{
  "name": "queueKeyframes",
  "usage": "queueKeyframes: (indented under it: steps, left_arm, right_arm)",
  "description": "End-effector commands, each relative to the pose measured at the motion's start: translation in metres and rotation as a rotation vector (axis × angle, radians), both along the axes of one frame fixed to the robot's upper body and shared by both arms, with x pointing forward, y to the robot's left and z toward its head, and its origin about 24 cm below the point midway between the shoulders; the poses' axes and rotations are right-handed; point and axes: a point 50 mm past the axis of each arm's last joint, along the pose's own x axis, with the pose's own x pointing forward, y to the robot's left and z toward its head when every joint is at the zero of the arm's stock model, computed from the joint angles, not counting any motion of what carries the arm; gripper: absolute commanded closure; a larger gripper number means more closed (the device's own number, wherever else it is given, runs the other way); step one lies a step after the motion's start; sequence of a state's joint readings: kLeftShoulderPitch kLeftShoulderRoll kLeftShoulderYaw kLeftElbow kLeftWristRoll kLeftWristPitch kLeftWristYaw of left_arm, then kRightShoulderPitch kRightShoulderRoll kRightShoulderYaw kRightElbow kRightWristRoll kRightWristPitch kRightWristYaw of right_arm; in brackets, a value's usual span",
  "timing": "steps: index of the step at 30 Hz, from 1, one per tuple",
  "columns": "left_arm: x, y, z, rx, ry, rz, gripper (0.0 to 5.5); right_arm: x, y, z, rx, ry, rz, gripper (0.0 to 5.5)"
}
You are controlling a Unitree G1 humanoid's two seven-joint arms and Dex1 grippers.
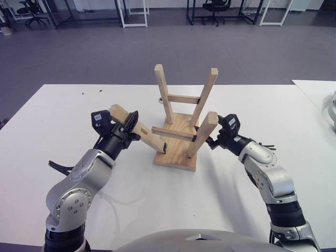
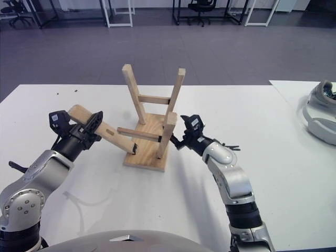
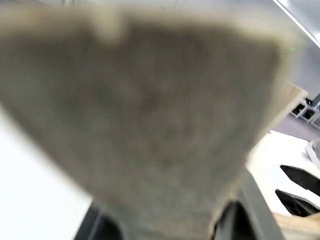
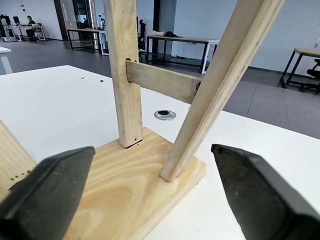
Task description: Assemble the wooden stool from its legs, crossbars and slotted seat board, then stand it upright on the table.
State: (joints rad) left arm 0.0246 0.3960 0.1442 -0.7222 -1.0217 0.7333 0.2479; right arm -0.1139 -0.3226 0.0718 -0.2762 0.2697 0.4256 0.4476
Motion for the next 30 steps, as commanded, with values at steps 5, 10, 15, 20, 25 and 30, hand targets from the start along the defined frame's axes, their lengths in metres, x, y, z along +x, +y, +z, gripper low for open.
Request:
queueKeyframes:
  steps: [5, 10, 15, 20, 25, 30]
  left_arm:
    - [0.012, -0.01, -0.035, 0.174, 0.183, -0.003, 4.48]
    - [0.016, -0.028, -0.053, 0.136, 0.225, -0.025, 4.48]
    - [0.015, -0.027, -0.052, 0.175, 0.208, -0.022, 4.48]
    - [0.014, -0.033, -0.045, 0.202, 0.169, -0.02, 4.48]
    - [0.007, -0.043, -0.059, 0.452, 0.172, -0.099, 4.45]
    - [0.005, -0.032, -0.08, 0.624, 0.223, -0.104, 3.76]
  right_arm:
    - [0.013, 0.0, 0.008, -0.011, -0.074, -0.071, 1.13]
    - [0.015, 0.006, 0.008, -0.008, -0.088, -0.06, 1.13]
    - [0.023, 0.003, 0.07, 0.113, -0.224, -0.158, 1.13]
    - [0.0, 0.014, 0.169, 0.387, -0.412, -0.152, 1.13]
    - [-0.021, 0.07, 0.164, 0.275, -0.282, 0.058, 1.13]
    - [-0.009, 0.062, 0.145, 0.165, -0.203, -0.044, 1.13]
